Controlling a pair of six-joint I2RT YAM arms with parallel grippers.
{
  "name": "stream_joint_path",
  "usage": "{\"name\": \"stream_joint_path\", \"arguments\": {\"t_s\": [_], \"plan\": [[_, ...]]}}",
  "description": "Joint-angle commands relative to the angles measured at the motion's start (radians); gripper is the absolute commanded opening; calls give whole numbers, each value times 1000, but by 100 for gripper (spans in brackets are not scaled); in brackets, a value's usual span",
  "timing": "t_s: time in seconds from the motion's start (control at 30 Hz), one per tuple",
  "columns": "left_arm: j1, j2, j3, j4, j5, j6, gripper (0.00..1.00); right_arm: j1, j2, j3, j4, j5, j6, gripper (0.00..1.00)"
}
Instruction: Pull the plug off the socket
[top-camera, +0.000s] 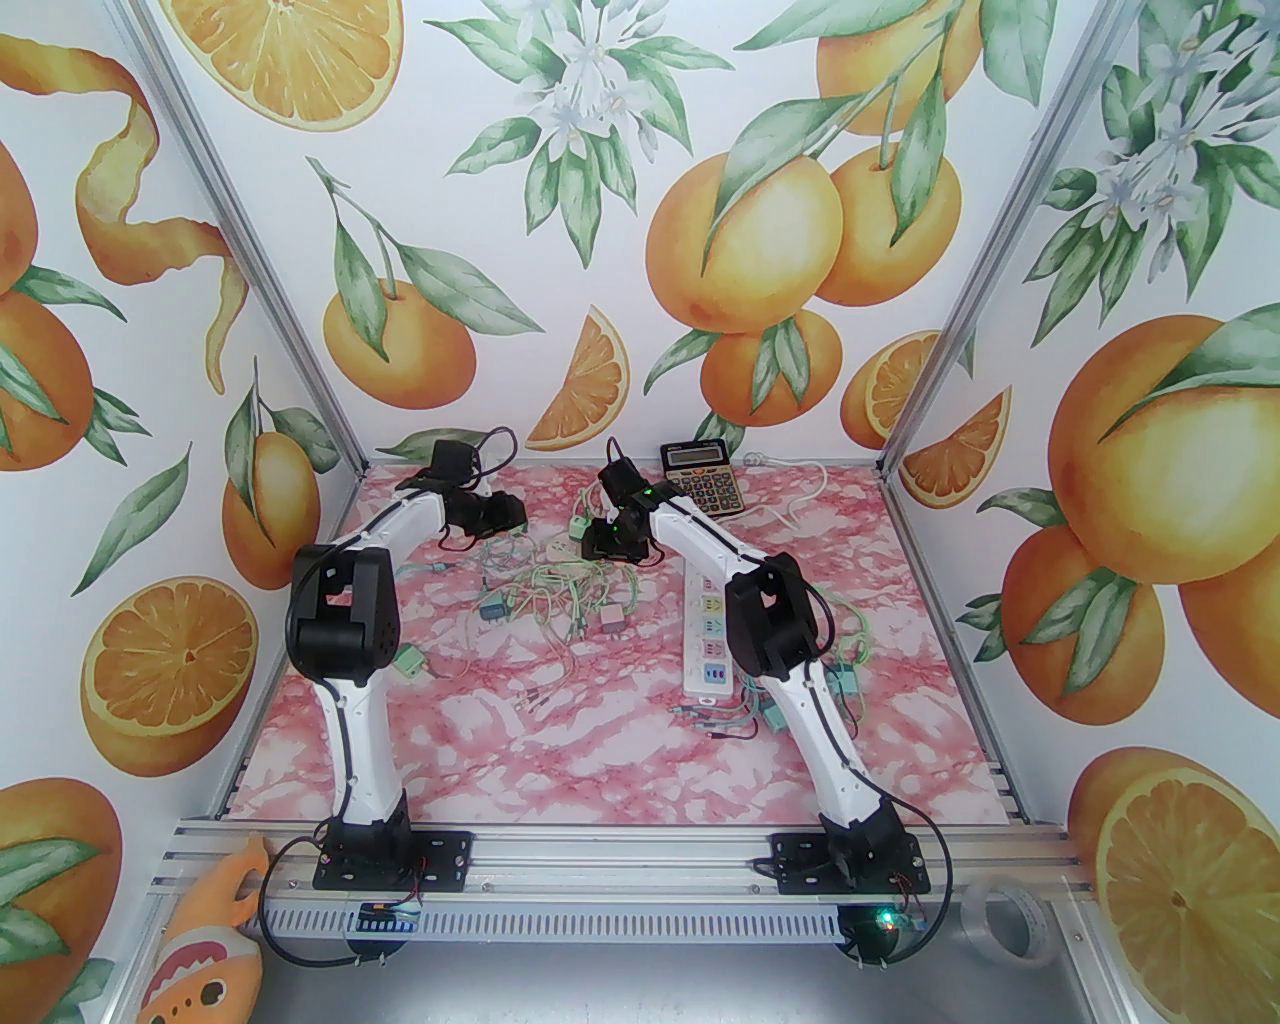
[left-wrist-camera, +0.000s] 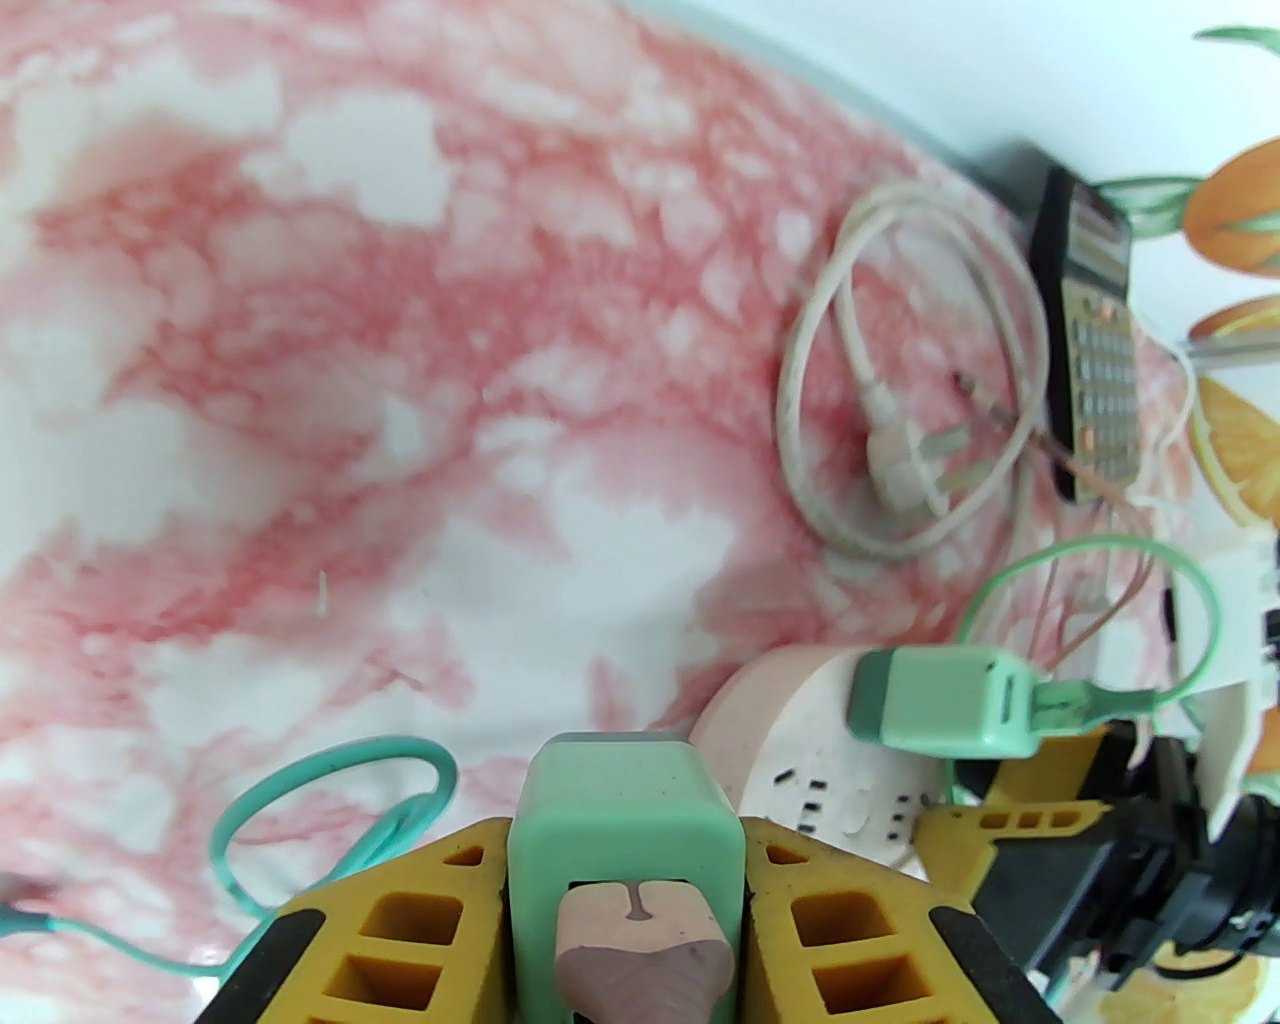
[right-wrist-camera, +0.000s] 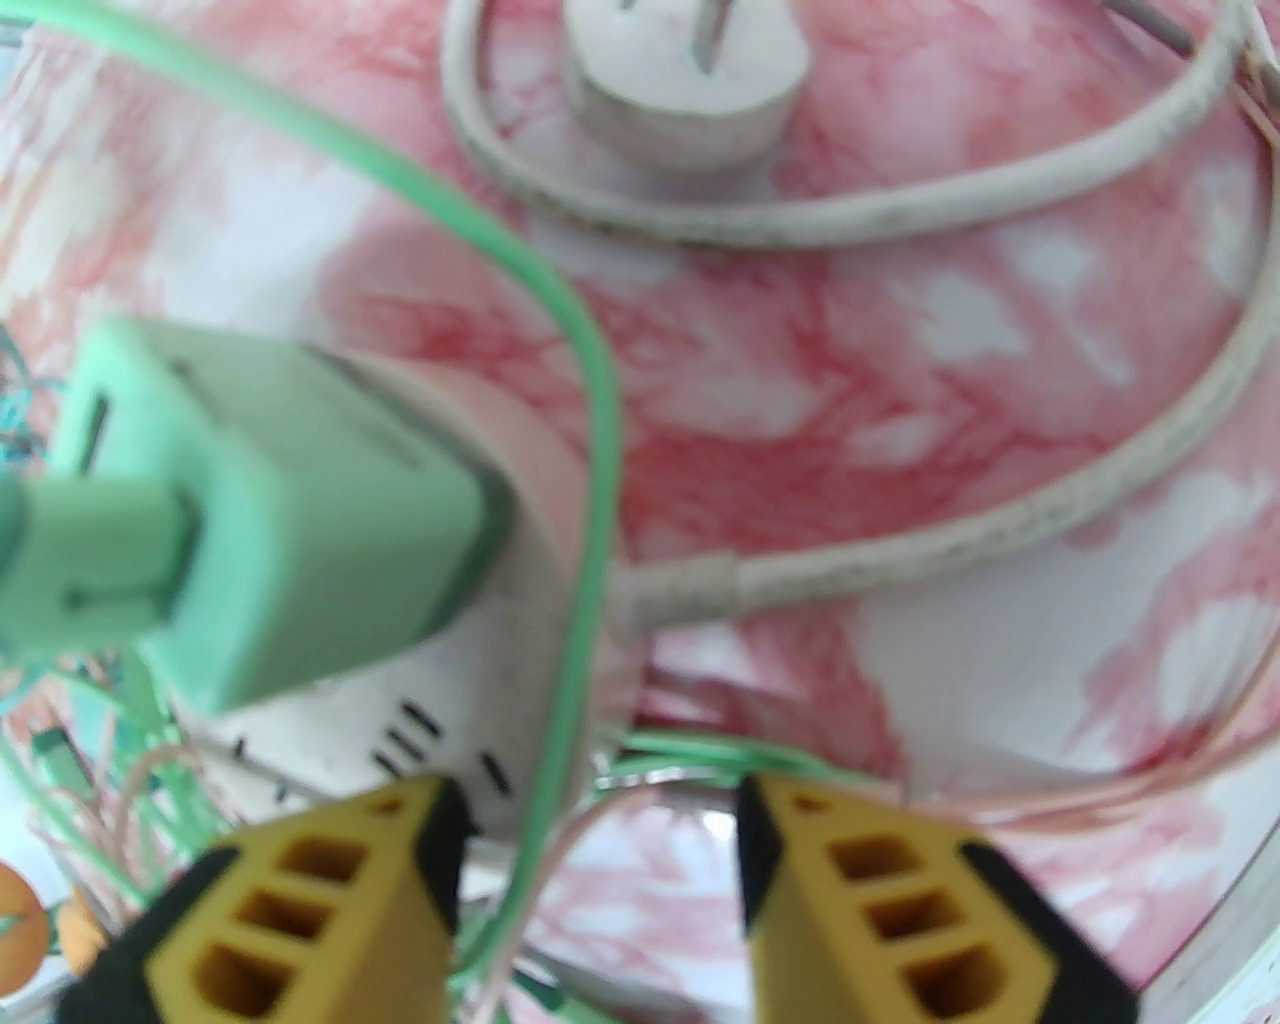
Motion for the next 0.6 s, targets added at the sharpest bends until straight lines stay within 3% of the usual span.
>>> {"name": "stream_joint_path", "arguments": {"t_s": [0.0,0.1,0.3,0.33,0.4,0.57], "plan": [[2,-7,-25,43,24,-15,48,14,-66,-26,37,4,-3,55],[2,-31,-31,25,2,-7,66,13,-108,-31,45,14,2,58],[-2,-115,-40,-33,-88,21,71,8,-226,-133,109,48,17,60],[-5,-137,-48,-35,-108,26,78,5,-253,-167,132,56,26,61],[-16,-183,-57,-42,-157,50,82,-1,-317,-245,184,84,40,63],[-81,-229,-52,-53,-233,142,83,-24,-424,-381,252,100,72,64]]}}
